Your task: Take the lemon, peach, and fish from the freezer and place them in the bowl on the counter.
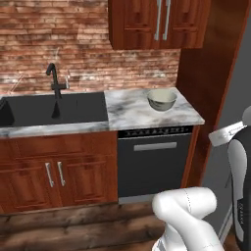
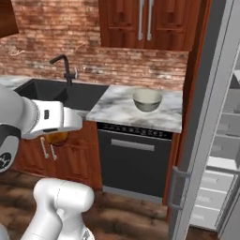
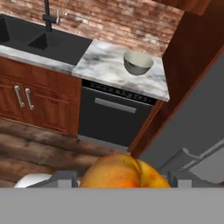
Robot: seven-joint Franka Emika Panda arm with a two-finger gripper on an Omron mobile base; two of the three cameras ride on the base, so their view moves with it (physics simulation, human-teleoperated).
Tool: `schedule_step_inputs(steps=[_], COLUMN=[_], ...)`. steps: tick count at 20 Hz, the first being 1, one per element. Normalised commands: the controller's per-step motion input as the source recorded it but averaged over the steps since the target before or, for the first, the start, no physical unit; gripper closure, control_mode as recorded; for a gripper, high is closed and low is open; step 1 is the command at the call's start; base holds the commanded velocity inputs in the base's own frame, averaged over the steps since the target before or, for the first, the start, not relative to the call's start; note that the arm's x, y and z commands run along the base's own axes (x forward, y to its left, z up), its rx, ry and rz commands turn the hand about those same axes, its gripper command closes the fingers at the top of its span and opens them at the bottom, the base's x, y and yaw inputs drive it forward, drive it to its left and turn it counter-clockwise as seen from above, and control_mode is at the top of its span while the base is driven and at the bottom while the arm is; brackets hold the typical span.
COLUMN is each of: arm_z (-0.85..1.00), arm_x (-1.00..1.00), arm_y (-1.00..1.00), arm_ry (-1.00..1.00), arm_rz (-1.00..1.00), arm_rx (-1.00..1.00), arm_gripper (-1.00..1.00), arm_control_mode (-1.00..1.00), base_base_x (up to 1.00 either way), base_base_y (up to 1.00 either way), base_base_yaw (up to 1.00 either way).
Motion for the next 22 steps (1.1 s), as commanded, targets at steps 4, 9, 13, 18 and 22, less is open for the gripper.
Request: schedule_step_inputs(steps=[4,9,13,18,22], arm_z=[0.00,0.00,0.00,0.00,0.00], arm_x=[0.00,0.00,0.00,0.00,0.00], arm_y=[0.00,0.00,0.00,0.00,0.00], arm_ry=[0.00,0.00,0.00,0.00,0.00], arm_rz=[0.00,0.00,0.00,0.00,0.00], arm_rx=[0.00,0.00,0.00,0.00,0.00], arm_gripper=[1.00,1.00,1.00,1.00,1.00], arm_control_mode=[1.00,1.00,1.00,1.00,1.00], base_base_x=[0.83,0.75,0.25,0.02,0.37], base_base_y=[0.29,0.08,0.69,0.61,0.30], base_base_yaw=[-0.05,-0.18,-0.39,-0.45,-0.38])
